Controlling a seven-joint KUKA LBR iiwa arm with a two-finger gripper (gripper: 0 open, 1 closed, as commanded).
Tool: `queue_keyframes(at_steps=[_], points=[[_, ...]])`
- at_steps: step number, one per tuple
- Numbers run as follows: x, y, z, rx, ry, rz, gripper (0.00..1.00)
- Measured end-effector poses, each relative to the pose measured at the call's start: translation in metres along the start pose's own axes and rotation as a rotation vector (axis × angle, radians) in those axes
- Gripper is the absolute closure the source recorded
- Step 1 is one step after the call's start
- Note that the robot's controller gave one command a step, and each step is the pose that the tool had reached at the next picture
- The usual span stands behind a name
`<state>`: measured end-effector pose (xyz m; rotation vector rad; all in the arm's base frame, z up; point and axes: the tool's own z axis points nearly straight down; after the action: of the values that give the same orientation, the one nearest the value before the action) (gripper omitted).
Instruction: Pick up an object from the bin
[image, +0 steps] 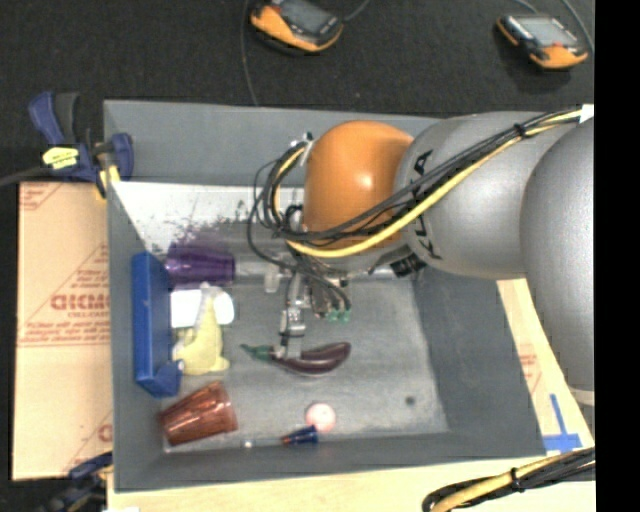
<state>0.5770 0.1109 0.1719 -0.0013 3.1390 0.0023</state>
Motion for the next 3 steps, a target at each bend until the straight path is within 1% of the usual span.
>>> queue_keyframes(at_steps=[1,2,3], points=[[0.01,-0.066,0.09,0.001,-0.003,-0.062,0.0],[0.016,-0.073,0.065,-0.002,-0.007,-0.045,0.0],[0.013,-0.076,0.093,0.0,-0.003,-0.049,0.0]])
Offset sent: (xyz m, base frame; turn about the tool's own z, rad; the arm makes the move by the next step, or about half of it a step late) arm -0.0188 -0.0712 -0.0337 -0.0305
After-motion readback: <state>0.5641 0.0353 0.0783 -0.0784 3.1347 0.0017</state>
